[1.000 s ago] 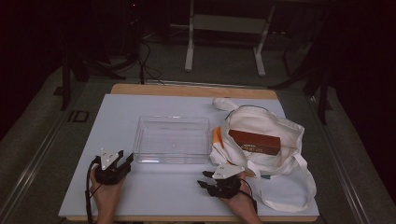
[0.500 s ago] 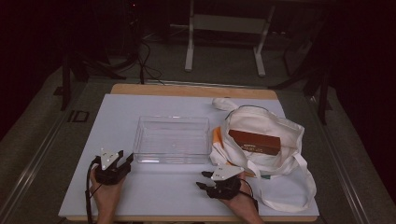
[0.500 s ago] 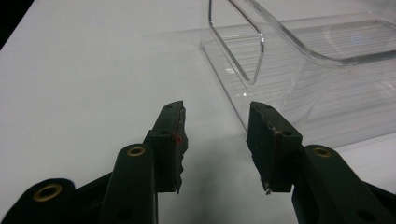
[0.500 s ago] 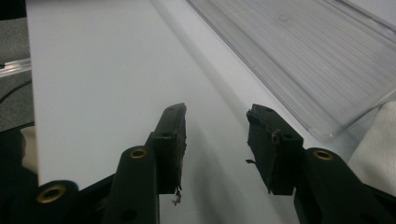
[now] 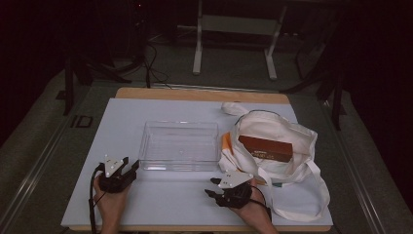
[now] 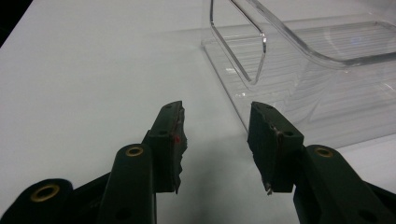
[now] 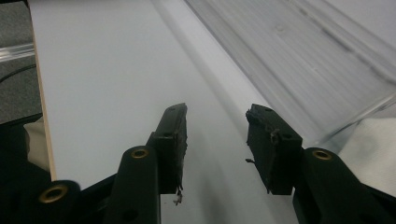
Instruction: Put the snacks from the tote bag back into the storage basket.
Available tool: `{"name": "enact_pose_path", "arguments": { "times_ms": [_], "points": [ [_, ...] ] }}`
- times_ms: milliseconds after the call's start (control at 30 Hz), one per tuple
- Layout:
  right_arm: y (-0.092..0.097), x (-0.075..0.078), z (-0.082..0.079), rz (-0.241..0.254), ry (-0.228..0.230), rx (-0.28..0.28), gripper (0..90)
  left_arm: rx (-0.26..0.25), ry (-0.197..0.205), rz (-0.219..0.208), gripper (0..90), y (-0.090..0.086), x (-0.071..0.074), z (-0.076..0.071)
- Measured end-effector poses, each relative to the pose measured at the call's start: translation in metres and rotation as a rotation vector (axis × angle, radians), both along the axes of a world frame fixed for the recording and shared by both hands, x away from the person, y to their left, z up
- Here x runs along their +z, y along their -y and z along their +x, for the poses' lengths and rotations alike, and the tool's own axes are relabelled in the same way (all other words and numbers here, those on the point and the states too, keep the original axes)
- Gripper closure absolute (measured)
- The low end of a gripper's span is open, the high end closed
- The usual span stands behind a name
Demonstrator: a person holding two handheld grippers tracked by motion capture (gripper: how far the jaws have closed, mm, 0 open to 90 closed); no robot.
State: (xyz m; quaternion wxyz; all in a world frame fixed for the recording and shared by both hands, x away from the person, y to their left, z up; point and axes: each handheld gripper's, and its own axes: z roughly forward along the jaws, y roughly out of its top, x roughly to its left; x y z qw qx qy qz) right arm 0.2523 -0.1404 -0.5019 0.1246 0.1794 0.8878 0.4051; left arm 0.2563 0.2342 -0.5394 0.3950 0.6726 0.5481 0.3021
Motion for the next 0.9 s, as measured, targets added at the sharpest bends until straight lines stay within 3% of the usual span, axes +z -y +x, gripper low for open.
{"name": "enact_pose_path", "arguments": {
  "times_ms": [400,900],
  "points": [
    [0.003,0.032,-0.001,-0.036,0.046,0.035,57.0,0.001,-0.002,0.001,56.2,0.000,0.000,0.000],
    [0.011,0.056,0.004,-0.063,0.082,0.054,57.7,0.006,-0.001,0.001,54.4,0.000,0.000,0.000]
  ]
}}
